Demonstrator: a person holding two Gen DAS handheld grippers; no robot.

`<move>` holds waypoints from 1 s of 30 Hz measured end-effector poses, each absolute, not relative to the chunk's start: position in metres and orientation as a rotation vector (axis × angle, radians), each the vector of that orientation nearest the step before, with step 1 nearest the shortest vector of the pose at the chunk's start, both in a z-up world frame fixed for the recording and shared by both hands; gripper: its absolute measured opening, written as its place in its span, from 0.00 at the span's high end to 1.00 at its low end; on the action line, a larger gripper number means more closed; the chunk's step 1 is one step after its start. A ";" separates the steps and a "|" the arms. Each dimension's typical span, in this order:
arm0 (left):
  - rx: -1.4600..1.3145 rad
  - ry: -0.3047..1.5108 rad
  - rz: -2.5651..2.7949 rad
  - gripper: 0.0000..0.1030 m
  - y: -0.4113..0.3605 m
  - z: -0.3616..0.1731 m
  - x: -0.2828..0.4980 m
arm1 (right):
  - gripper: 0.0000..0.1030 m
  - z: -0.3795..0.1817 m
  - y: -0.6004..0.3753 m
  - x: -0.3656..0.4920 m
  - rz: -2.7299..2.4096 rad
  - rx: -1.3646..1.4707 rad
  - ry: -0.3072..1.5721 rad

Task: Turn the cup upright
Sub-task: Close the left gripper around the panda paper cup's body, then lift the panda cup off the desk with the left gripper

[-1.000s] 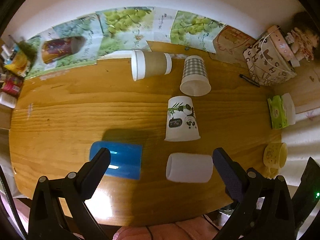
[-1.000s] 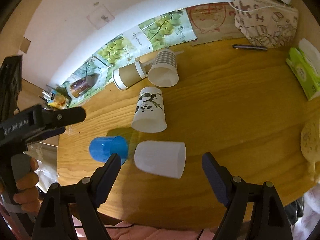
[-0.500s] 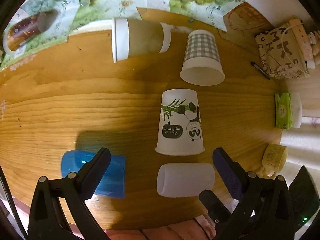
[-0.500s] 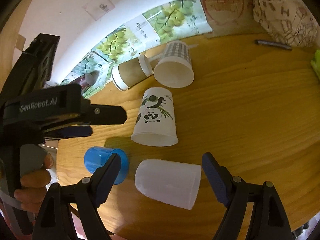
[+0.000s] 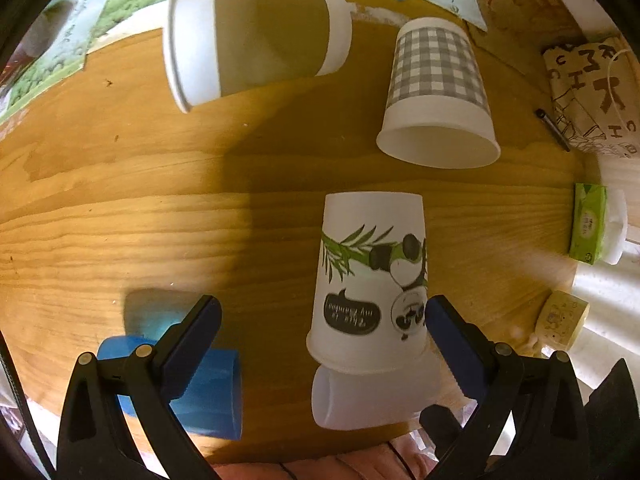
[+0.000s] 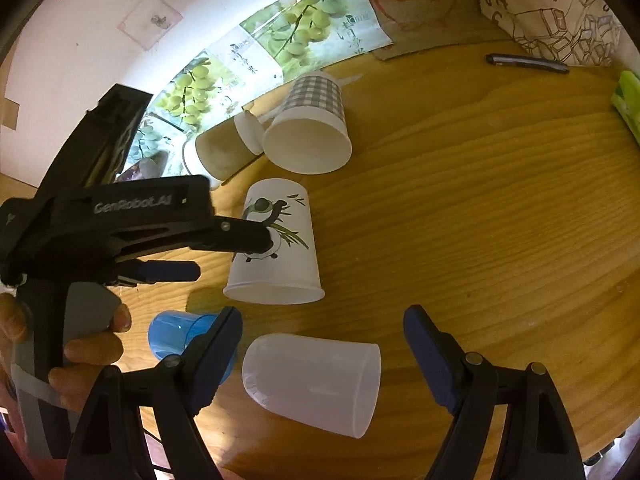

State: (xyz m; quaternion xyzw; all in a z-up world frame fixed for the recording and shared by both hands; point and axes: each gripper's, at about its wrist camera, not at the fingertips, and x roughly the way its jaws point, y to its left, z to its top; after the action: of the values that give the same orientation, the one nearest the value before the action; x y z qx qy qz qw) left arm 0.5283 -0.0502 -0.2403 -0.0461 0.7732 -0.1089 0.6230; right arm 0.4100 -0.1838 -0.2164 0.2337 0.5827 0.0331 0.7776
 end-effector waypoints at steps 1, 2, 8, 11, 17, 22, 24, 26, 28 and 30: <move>-0.110 1.781 -0.256 0.01 -0.050 -0.242 0.530 | 0.19 -0.217 -0.184 0.410 0.071 0.503 1.263; -0.120 1.785 -0.261 0.01 -0.051 -0.244 0.531 | 0.19 -0.217 -0.184 0.411 0.071 0.502 1.264; -0.144 1.807 -0.297 0.03 -0.052 -0.252 0.536 | 0.19 -0.219 -0.183 0.412 0.060 0.500 1.274; -0.141 1.805 -0.297 0.05 -0.053 -0.255 0.539 | 0.19 -0.219 -0.184 0.412 0.055 0.501 1.279; -0.136 1.830 -0.271 0.15 -0.056 -0.261 0.544 | 0.19 -0.220 -0.184 0.413 0.042 0.496 1.294; -0.160 1.853 -0.267 0.20 -0.059 -0.269 0.545 | 0.19 -0.219 -0.187 0.411 0.027 0.503 1.291; -0.164 1.863 -0.270 0.28 -0.054 -0.272 0.544 | 0.19 -0.220 -0.189 0.409 0.023 0.508 1.291; -0.168 1.865 -0.266 0.28 -0.051 -0.274 0.542 | 0.19 -0.218 -0.190 0.408 0.022 0.510 1.289; -0.168 1.867 -0.258 0.28 -0.048 -0.274 0.541 | 0.19 -0.217 -0.191 0.407 0.023 0.508 1.286; -0.169 1.864 -0.249 0.28 -0.049 -0.272 0.540 | 0.19 -0.215 -0.191 0.406 0.027 0.504 1.279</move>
State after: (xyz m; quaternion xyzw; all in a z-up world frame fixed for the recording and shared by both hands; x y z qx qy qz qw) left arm 0.5401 -0.0486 -0.2716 -0.0726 0.7997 -0.1069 0.5864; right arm 0.4065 -0.1907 -0.2152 0.2325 0.5903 0.0124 0.7728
